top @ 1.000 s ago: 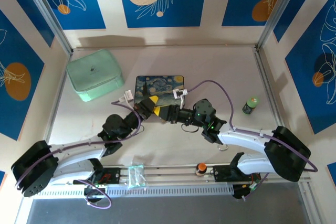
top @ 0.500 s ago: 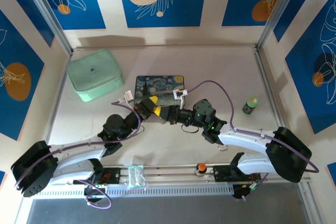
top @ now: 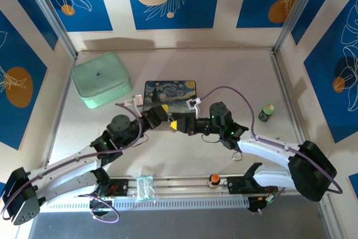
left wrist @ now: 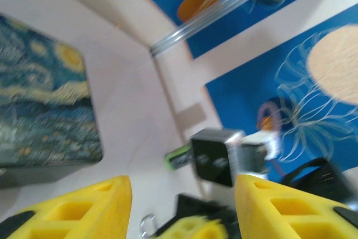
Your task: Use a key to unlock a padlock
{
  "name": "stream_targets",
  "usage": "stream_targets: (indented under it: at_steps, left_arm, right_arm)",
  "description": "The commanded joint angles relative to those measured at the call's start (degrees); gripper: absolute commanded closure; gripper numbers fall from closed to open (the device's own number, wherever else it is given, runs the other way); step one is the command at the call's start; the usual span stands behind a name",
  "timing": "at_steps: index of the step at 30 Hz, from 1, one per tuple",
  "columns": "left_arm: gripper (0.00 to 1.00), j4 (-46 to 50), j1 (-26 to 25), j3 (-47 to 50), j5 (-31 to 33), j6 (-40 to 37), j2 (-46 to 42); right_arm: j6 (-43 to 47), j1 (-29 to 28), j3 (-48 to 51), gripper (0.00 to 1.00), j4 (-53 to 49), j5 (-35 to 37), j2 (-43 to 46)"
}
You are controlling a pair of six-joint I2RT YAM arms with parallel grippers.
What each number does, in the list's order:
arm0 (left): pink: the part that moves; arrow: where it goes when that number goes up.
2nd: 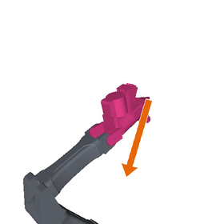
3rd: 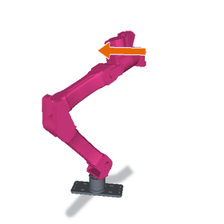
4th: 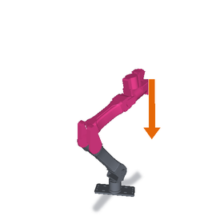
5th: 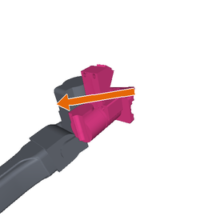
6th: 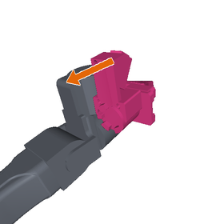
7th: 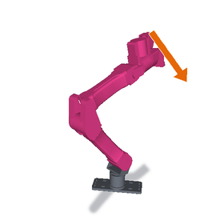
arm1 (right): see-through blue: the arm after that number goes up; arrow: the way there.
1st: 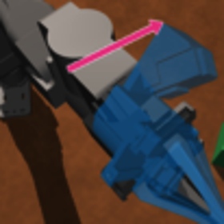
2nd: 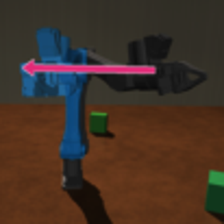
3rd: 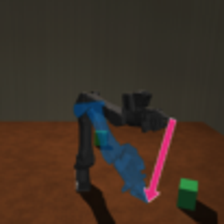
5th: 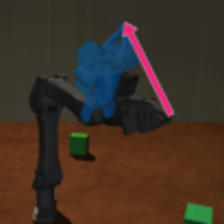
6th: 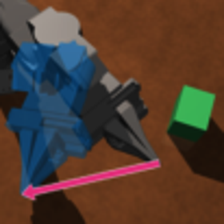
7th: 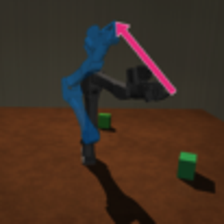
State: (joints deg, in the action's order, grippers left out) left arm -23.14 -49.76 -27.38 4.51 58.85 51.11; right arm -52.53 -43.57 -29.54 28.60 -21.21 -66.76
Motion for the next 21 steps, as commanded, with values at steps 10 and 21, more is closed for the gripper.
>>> stream_targets:
  at_steps: [10,21]
  left_arm:
    - [0.66,-8.57,0.54,2.06,-9.86,-2.08,1.18]
    - [0.66,-3.04,0.54,1.55,-9.97,-1.5,1.11]
  right_arm:
    - [-2.31,2.89,2.04,1.0,7.2,-5.94,1.5]
    - [-2.6,3.25,1.19,1.0,8.23,-7.17,1.49]
